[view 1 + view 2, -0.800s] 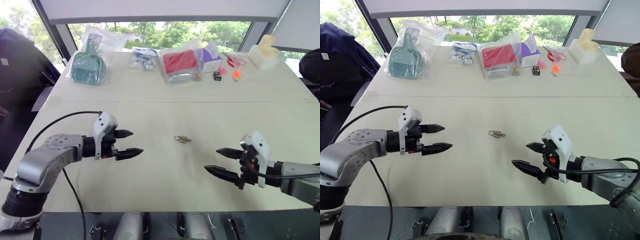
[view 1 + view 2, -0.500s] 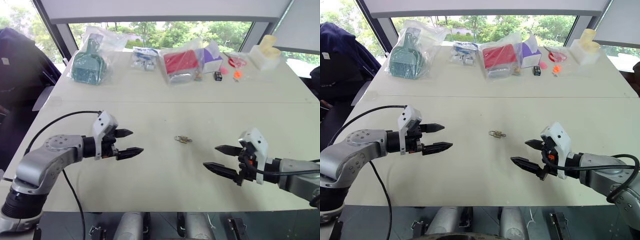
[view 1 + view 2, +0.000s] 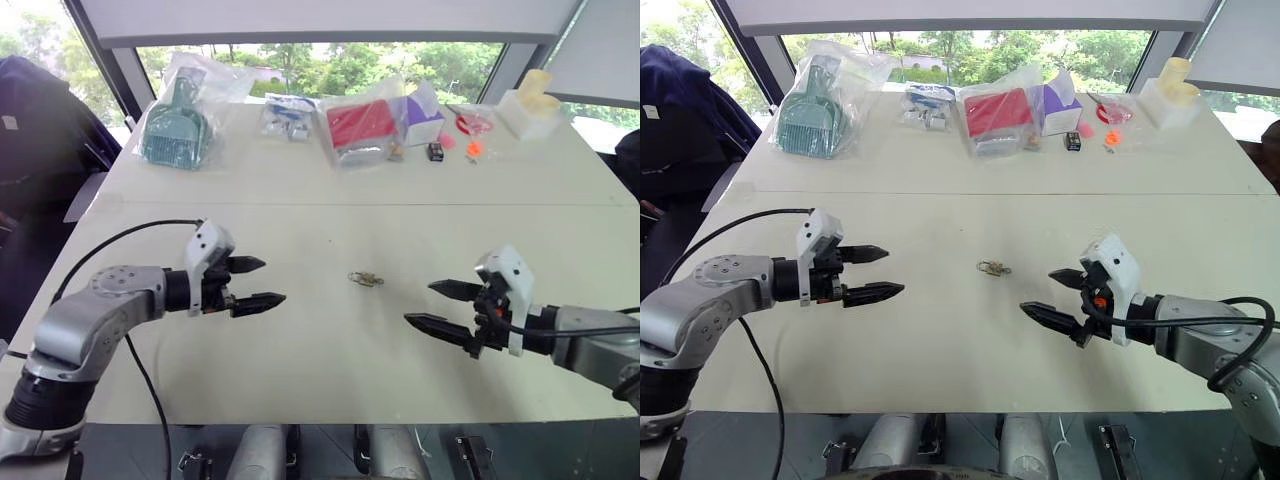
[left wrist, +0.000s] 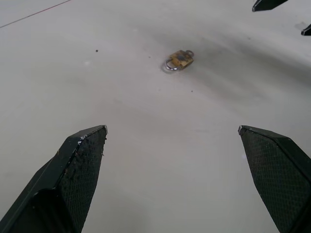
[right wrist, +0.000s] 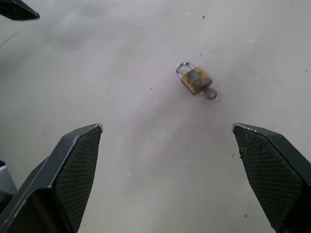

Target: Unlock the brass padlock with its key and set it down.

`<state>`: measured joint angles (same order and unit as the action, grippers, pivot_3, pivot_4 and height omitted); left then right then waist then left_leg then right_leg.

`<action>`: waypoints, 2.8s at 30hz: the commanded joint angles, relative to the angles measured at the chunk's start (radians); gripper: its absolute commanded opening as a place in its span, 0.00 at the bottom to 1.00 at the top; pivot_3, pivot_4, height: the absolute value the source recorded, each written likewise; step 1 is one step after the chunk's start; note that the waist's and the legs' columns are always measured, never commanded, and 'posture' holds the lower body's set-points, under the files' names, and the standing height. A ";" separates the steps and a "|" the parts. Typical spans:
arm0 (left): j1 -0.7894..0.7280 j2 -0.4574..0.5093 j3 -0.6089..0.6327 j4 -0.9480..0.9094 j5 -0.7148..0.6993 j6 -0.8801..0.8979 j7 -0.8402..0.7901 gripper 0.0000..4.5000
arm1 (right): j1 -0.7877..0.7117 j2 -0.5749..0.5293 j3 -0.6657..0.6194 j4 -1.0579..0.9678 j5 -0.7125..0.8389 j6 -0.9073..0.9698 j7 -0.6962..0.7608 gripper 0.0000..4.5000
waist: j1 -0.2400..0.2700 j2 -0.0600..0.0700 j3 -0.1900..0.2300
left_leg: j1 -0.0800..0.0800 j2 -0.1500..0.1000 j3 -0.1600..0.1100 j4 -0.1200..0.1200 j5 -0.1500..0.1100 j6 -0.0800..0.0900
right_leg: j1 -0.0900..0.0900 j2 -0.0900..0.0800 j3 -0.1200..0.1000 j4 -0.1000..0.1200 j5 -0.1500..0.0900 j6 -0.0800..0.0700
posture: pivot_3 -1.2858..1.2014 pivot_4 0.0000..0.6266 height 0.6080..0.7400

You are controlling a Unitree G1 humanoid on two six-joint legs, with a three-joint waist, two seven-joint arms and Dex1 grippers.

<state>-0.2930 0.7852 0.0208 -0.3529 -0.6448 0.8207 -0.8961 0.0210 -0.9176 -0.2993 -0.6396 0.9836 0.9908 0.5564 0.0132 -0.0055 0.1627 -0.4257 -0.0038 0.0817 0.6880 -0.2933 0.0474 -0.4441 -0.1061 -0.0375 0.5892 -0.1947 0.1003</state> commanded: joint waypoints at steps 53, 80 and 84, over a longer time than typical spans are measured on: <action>-1.027 -0.818 -0.579 1.720 1.057 -0.924 -0.321 0.61 | 0.341 0.344 -0.120 -0.297 -0.073 -0.134 -0.417 1.00 | 0.026 -0.001 -0.002 | -0.008 -0.001 -0.002 0.028 -0.008 0.017 | 0.008 0.004 -0.005 -0.002 0.006 0.010 | 0.52 0.24 1.00; -0.703 -0.549 -0.213 0.806 0.677 -1.017 -0.262 0.15 | -0.349 0.342 -0.024 0.149 0.452 -0.068 -0.617 1.00 | 0.001 0.000 -0.002 | -0.010 -0.004 0.002 0.026 -0.008 0.016 | 0.002 -0.007 -0.004 0.006 0.007 0.009 | 0.52 0.24 1.00; -0.632 -0.538 -0.218 0.635 0.666 -0.926 -0.196 0.15 | -0.388 0.332 -0.008 0.199 0.480 -0.062 -0.617 0.87 | -0.001 0.001 -0.002 | -0.010 -0.005 0.002 0.026 -0.008 0.017 | 0.002 -0.007 -0.004 0.006 0.007 0.010 | 0.52 0.24 1.00</action>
<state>-0.9293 0.2448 -0.2133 0.3576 0.0496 -0.1337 -1.1239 -0.3481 -0.5716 -0.3074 -0.4369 1.4385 0.9317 -0.0632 0.0122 -0.0048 0.1603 -0.4361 -0.0085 0.0839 0.7139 -0.3015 0.0641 -0.4424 -0.1135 -0.0416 0.5954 -0.1880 0.1099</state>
